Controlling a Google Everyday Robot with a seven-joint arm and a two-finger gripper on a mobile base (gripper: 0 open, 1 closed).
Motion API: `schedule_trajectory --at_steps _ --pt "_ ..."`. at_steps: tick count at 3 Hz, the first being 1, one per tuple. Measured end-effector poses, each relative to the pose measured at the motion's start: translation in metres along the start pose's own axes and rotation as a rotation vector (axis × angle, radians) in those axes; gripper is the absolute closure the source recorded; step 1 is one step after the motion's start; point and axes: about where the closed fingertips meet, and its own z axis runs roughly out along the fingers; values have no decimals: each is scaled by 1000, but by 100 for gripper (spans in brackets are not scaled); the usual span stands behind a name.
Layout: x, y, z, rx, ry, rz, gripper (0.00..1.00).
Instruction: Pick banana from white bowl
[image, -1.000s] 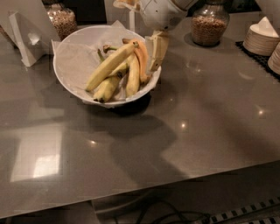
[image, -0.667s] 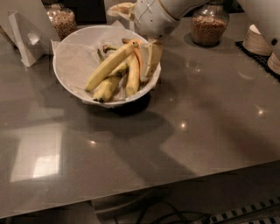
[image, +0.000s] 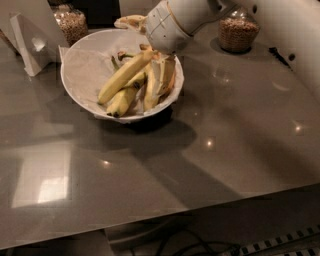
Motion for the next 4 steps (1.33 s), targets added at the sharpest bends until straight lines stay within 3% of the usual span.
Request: schedule_trajectory --at_steps 1,2,3,4 --pt "4 -2 12 0 -22 -8 1" --pt "9 -2 21 -5 -30 -7 9" --pt "11 -2 25 -6 -33 -6 27" --pt "13 -3 28 -4 -36 -6 51"
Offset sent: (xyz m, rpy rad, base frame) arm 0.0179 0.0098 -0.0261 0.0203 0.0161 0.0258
